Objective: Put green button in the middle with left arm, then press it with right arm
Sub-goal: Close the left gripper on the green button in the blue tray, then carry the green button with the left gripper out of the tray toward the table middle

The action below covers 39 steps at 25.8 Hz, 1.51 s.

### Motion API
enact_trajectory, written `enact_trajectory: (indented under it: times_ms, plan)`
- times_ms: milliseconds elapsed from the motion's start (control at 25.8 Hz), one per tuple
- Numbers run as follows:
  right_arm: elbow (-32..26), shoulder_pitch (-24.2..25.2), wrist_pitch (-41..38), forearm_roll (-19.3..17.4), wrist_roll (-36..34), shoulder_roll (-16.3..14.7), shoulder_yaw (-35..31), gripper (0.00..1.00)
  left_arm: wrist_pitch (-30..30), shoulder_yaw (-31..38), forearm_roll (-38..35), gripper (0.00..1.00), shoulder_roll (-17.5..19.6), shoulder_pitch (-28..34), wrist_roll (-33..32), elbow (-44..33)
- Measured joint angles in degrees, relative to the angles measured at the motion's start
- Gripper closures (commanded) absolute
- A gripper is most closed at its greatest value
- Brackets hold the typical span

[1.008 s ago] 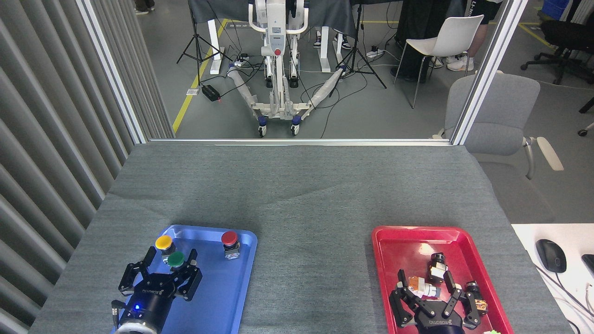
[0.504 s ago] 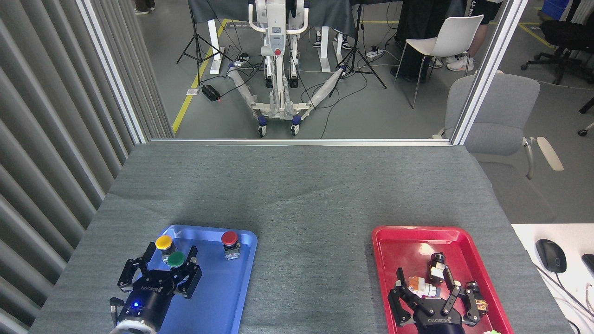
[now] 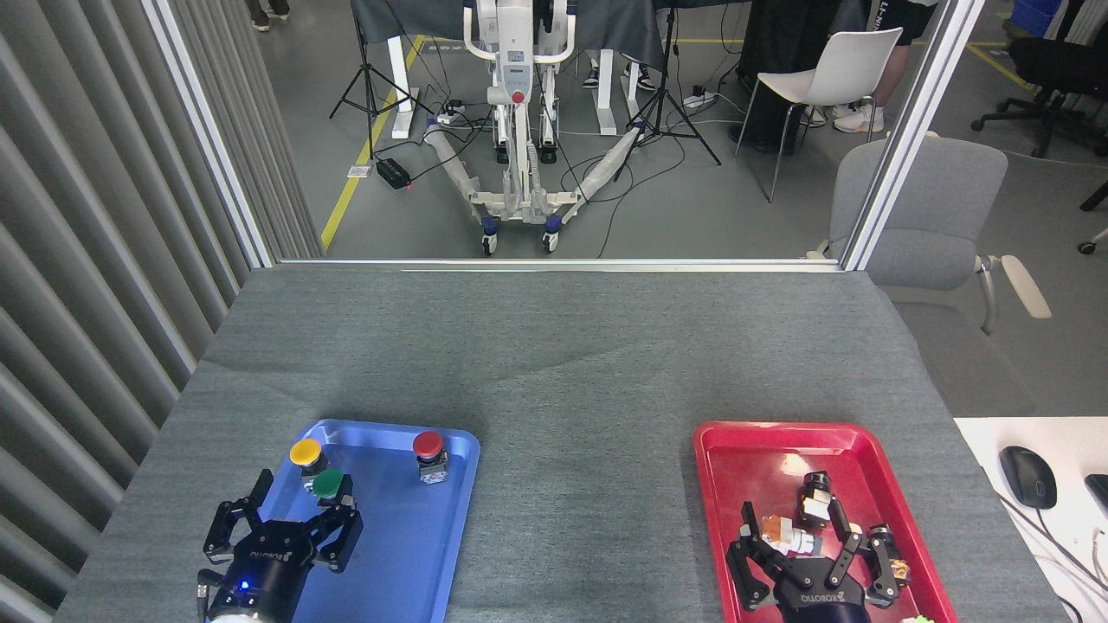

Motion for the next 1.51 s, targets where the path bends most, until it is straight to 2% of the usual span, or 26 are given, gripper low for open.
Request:
enact_trajectory:
  times_ms: [310, 853, 1047, 1163, 1240, 1357, 1512]
  plan:
    - [0.45, -0.1, -0.19, 0.28, 0.02, 0.01, -0.16, 0.0, 1.68, -3.24, 0.46, 0.01, 0.69, 0.47, 2.47, 7.1]
    - [0.68, -0.11, -0.22, 0.59, 0.02, -0.13, -0.31, 0.0, -1.56, -3.9, 0.85, 0.01, -0.02, -7.45, 2.09, 18.21]
    - [0.86, -0.09, -0.13, 0.59, 0.09, -0.17, -0.26, 0.0, -1.73, -4.09, 0.87, 0.09, -0.65, -10.52, 2.25, 23.2]
    - [1.05, -0.09, -0.11, 0.59, 0.16, -0.25, -0.25, 0.0, -1.51, -4.08, 0.89, 0.21, -0.8, -12.02, 2.51, 24.99]
    - [1.19, -0.09, -0.1, 0.59, 0.2, -0.3, -0.24, 0.0, -1.31, -4.07, 0.92, 0.33, -0.84, -12.67, 2.49, 25.78]
    - [1.27, -0.11, -0.1, 0.59, 0.15, -0.32, -0.19, 0.0, -1.15, -4.07, 1.0, 0.6, -0.91, -13.26, 2.25, 27.05]
    - [1.32, -0.11, -0.1, 0.59, 0.08, -0.26, -0.12, 0.0, -1.99, -4.12, 0.96, 0.9, -0.75, -13.53, 2.45, 27.67]
